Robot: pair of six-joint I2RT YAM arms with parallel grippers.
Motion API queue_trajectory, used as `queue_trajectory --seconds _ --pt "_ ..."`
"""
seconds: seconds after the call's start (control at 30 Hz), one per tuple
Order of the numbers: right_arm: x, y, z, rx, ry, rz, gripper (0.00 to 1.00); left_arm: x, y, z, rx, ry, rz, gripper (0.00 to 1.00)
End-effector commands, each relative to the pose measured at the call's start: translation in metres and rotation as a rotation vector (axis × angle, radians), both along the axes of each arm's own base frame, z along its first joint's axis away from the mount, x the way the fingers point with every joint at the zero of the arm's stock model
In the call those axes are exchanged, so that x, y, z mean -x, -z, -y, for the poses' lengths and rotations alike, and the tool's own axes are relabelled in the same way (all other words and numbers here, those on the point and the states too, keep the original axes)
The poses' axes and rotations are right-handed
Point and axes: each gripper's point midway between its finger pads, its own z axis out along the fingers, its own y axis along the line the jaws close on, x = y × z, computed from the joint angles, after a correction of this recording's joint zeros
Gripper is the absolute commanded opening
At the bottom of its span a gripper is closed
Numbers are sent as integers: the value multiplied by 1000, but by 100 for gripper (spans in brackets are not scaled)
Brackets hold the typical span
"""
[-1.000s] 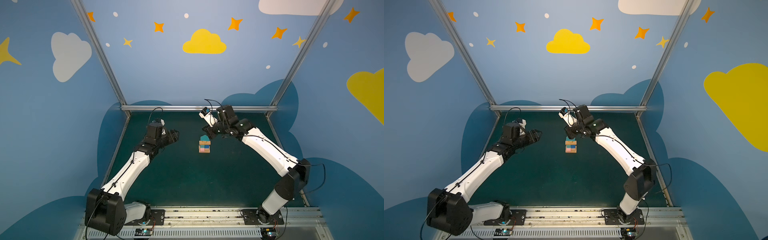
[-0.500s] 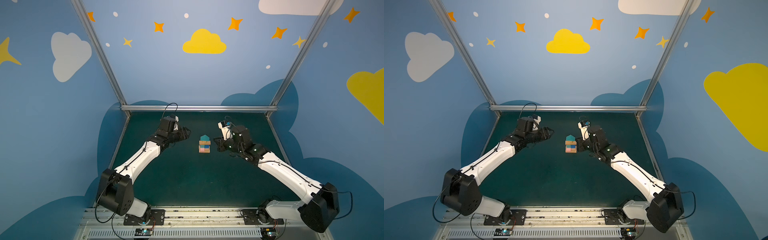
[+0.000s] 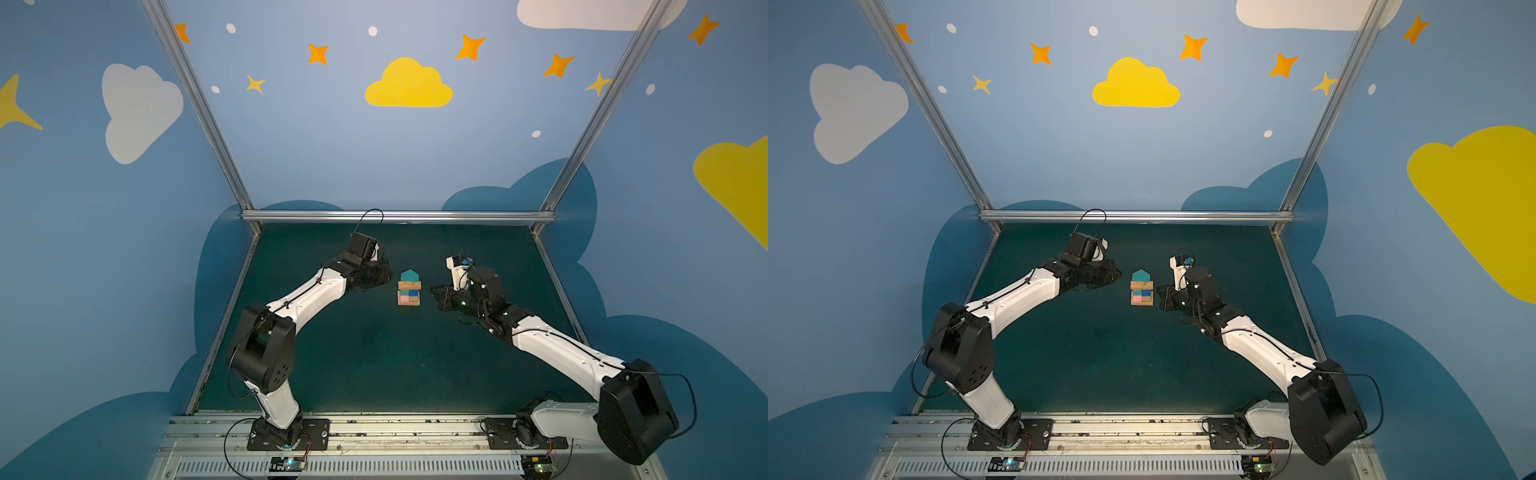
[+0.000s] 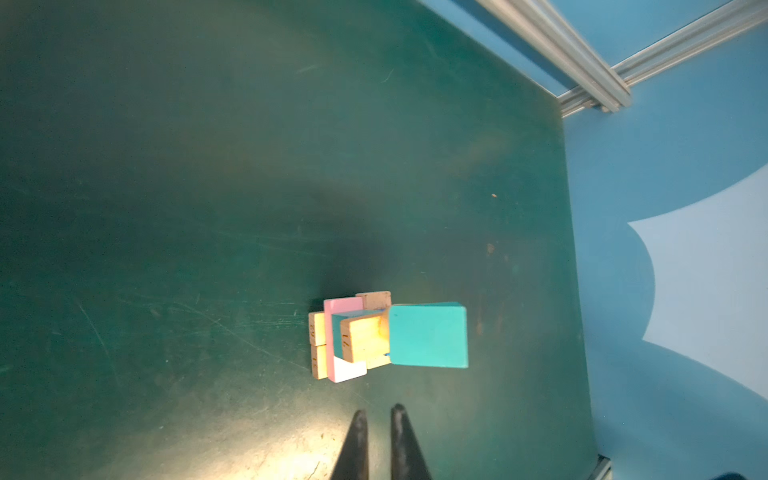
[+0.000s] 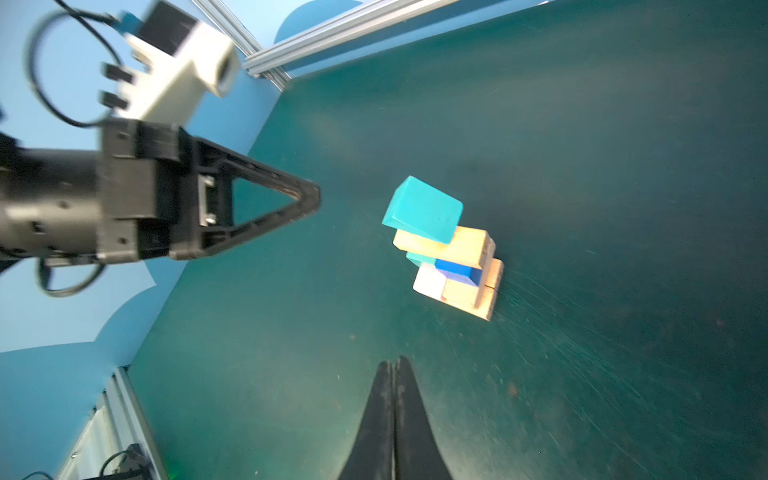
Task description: Build the wood block tower
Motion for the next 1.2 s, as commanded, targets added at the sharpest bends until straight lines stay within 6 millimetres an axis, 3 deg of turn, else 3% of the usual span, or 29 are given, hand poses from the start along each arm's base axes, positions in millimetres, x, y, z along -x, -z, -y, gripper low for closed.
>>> queue_trajectory --seconds 0.0,0.23,0.6,1.17 --pt "-6 1 -10 -72 -26 -12 0 -5 -1 6 12 4 -14 4" --pt "-13 19 -21 -89 -43 -64 0 -12 11 18 19 25 -43 4" --pt "-25 32 -26 -82 -40 -93 0 -16 23 22 14 29 -72 4" --pt "-27 36 -27 -86 -42 -109 0 -17 27 31 25 43 -84 4"
